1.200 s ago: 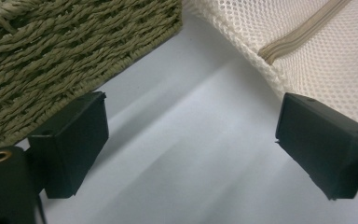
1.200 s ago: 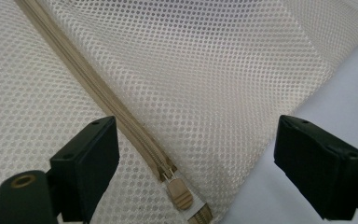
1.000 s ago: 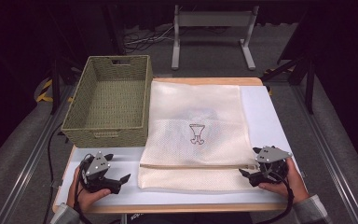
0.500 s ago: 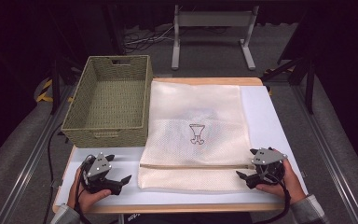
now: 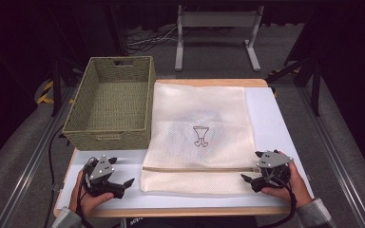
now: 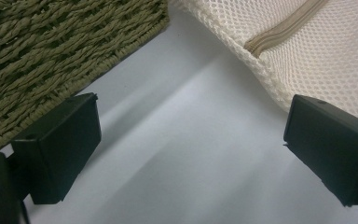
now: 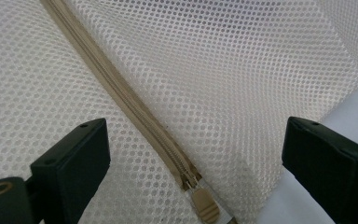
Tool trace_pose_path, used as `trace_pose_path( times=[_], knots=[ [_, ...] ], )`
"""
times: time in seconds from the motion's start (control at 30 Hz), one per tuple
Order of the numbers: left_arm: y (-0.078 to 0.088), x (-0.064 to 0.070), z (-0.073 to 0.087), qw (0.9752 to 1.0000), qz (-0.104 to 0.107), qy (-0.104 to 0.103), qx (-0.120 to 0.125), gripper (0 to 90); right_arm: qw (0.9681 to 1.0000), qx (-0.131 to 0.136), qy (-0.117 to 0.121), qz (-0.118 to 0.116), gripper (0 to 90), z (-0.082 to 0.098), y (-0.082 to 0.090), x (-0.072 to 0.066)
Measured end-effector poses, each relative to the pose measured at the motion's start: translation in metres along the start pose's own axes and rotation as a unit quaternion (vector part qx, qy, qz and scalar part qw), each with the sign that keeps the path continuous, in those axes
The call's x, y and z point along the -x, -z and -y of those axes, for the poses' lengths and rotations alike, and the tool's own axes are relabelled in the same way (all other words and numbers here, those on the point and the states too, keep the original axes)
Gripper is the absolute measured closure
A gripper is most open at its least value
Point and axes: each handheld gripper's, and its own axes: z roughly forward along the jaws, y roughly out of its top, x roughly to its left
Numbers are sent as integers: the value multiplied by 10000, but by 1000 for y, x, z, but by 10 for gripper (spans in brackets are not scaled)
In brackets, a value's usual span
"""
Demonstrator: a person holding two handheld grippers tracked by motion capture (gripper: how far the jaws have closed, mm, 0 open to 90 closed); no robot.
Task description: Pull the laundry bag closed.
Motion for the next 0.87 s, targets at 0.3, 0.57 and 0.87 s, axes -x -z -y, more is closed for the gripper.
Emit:
trace_pose_path(
  times=[0.3,0.57,0.87],
  knots=[
    [-1,0,0,10000,19,30,2,47,10000,13,11,45,82,0,0,0],
    [-2,-1,0,10000,39,24,-13,47,10000,31,24,9,81,0,0,0],
    [-5,0,-1,9999,-44,83,-103,48,10000,26,66,1,83,0,0,-2]
  ],
)
